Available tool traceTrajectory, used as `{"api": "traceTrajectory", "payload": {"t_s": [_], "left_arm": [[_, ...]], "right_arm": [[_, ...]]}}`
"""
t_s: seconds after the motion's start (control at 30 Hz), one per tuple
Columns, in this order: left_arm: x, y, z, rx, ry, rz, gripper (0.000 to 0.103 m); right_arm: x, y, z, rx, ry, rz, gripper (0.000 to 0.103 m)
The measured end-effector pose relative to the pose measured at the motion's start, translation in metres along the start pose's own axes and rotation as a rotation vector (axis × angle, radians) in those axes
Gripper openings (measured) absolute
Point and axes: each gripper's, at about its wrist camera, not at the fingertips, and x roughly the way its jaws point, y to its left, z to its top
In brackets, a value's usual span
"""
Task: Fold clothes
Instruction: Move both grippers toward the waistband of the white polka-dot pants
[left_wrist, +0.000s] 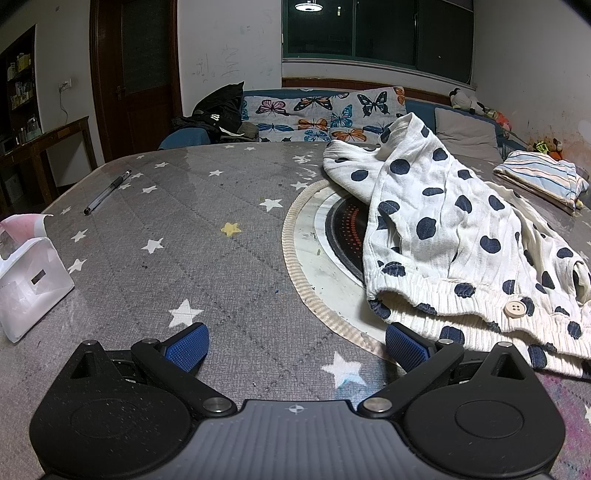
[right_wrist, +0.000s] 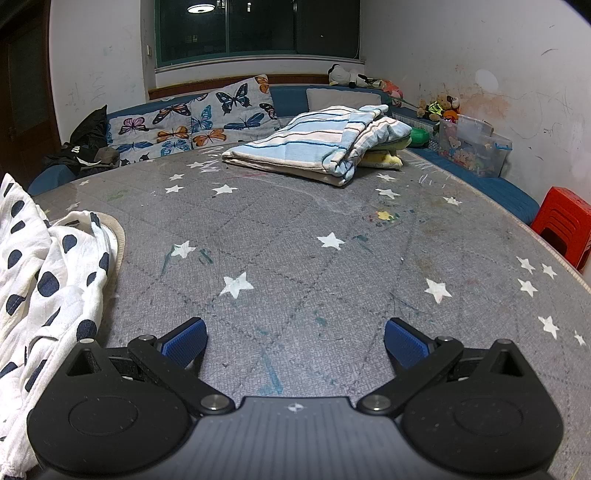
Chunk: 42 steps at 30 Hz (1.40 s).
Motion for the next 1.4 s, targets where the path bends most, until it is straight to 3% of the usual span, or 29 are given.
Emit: {"api": "traceTrajectory", "payload": {"t_s": [0.7, 0.97, 1.4], "left_arm": [[-0.010, -0.007, -0.006, -0.020, 0.032, 0.017, 0.103], [-0.028, -0.022, -0.012, 0.004, 0.013, -0.002, 0.103], [-0.042, -0.043, -0.018, 0.043, -0.002, -0.018, 0.103]], "right_arm": [[-0.035, 0.017, -0.026, -0.076, 0.011, 0.081, 0.103], [-0.058, 0.029, -0.041, -0.098, 0.013, 0.178, 0.103], [-0.092, 0.046, -0.054, -0.144, -0.028, 0.256, 0.103]]}}
